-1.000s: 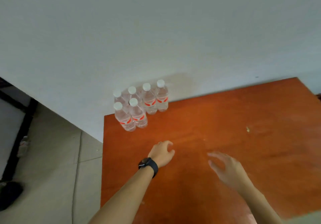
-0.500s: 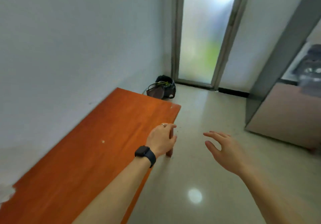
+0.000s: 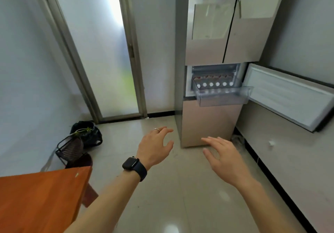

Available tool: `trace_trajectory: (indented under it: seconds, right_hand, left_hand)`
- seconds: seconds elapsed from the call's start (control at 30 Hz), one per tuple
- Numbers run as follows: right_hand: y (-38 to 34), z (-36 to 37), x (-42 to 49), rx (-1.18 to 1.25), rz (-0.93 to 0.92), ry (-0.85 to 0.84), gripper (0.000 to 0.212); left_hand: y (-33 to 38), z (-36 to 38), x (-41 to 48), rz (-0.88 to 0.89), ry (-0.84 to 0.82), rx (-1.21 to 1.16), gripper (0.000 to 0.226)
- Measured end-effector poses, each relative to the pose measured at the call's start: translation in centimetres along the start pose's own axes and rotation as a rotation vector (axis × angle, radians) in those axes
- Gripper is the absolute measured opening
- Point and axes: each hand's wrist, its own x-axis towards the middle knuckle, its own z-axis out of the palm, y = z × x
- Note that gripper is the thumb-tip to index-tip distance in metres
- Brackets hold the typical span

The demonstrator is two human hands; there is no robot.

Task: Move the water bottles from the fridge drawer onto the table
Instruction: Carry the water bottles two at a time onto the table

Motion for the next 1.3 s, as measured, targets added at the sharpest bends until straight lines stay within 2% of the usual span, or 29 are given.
trace_trajectory:
  seconds: [0.17,0.3,0.43,0.5,0.8,0.93,1.13,1.3]
  right_hand:
    - [6.5,-1.8,8.7,-0.012,0.077,0.046,0.04]
    - [11.9,-2.9,15.3,-0.015,0.119,0.057,0.05]
    - [16.4,-4.5,20.7,-0.04,0.194,0.08,0.042]
    - [18.5,-5.1,23.0,-0.041,0.217,0.078,0.048]
    - [30.4,-5.5,35.8,-0.022,0.231,0.048,0.043]
    - [37.0,-5.4,43.2,0.022,0.235,-0.002,0.043]
    - [45.8,-5.8,52.7,0.102,0.215,-0.138,0.044]
    - [50.1,-5.0,59.4,0.105,0.208,-0.145,0.039]
  left_hand:
    - [1.8,3.9,12.3,0.075,-0.037,-0.038,0.045]
    - [3.7,6.5,21.4,0.114,-0.086,-0.076,0.044]
    - [5.6,9.0,28.9,0.156,-0.139,-0.083,0.043]
    - [6.4,10.3,32.2,0.18,-0.166,-0.085,0.043]
    - [9.7,17.4,47.9,0.181,-0.213,-0.105,0.045]
    - [11.5,21.3,55.7,0.125,-0.213,-0.111,0.044]
    - [14.4,27.5,64.9,-0.063,-0.323,-0.233,0.046]
    - [15.4,32.5,70.9,-0.214,-0.417,-0.367,0.047]
